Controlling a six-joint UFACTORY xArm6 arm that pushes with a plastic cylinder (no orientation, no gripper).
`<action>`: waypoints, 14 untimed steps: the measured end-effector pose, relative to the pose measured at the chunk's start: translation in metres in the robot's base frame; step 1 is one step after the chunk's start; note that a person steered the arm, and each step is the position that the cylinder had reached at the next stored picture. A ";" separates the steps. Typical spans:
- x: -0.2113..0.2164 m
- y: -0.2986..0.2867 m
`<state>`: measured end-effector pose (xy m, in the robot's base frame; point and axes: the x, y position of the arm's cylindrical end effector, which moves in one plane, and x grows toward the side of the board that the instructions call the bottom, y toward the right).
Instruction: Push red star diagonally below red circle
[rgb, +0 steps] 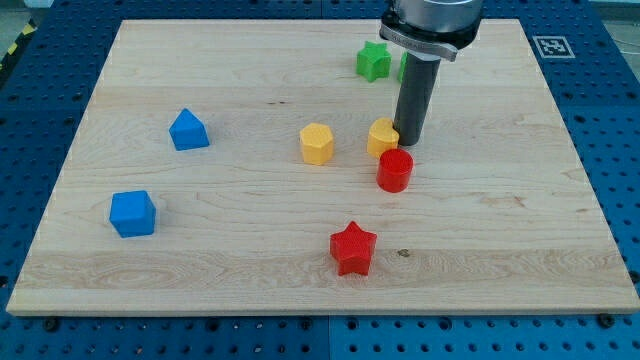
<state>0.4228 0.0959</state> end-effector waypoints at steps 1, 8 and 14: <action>0.000 -0.015; 0.027 0.008; 0.147 0.075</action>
<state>0.5702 0.1705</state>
